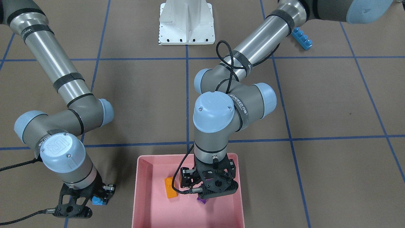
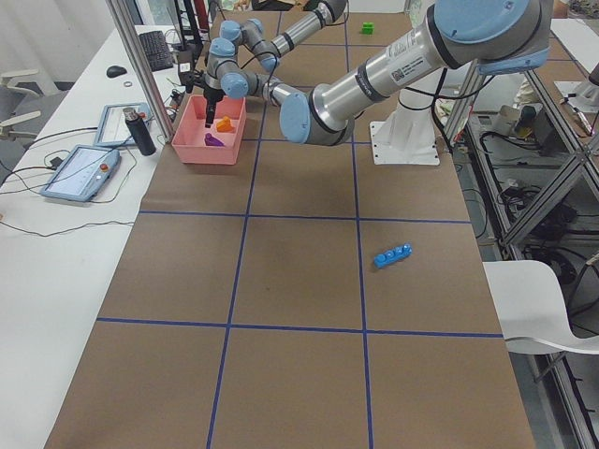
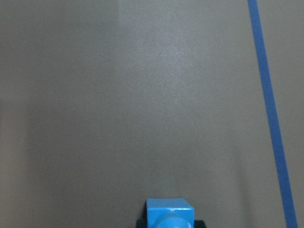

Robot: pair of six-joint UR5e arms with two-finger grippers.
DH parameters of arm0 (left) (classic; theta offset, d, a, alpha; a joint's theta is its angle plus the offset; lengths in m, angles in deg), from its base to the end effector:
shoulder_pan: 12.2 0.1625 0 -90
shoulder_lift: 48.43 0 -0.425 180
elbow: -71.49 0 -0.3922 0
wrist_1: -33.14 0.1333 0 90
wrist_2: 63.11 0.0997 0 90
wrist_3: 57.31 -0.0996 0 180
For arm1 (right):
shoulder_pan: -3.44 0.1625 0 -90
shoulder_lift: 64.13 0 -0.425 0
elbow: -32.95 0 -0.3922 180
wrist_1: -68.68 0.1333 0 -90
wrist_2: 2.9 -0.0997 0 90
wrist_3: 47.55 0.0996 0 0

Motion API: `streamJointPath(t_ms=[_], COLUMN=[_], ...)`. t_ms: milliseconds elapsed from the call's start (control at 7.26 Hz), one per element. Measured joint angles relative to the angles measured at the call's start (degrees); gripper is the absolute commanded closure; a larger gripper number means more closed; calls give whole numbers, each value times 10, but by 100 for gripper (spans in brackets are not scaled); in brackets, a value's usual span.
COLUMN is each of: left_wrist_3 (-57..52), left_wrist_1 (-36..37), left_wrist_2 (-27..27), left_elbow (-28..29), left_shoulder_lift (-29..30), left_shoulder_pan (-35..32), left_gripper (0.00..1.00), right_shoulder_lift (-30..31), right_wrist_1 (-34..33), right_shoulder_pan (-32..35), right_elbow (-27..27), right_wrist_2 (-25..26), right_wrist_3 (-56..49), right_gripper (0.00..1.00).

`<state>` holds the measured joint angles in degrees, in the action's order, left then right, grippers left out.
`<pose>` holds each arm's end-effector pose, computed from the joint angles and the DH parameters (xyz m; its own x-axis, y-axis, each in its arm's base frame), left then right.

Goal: Put all blocks into box

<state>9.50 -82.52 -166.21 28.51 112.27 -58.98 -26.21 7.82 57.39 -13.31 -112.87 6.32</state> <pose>0.5348 -0.7308 0.1330 0.6433 -0.1245 -0.7555 0.3685 0.9152 0.1630 -0.4255 -0.7533 0.3804 0.7531 0.0930 0.6513 -0.2396 0.9607 0.1399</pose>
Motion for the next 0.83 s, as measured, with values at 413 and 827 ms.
streamJointPath(t_ms=[413, 827], left_wrist_3=[-34, -122], left_wrist_1=[5, 8], left_wrist_2=[-28, -130], left_elbow=[-43, -142], left_shoulder_lift=[-19, -111], left_shoulder_pan=[-8, -53], left_gripper=[0, 0], right_shoulder_lift=[-35, -95], right_wrist_1=[31, 21], right_shoulder_pan=[48, 50], right_elbow=[-7, 0], right_wrist_2=[-5, -9], right_wrist_3=[21, 112], right_gripper=[100, 100])
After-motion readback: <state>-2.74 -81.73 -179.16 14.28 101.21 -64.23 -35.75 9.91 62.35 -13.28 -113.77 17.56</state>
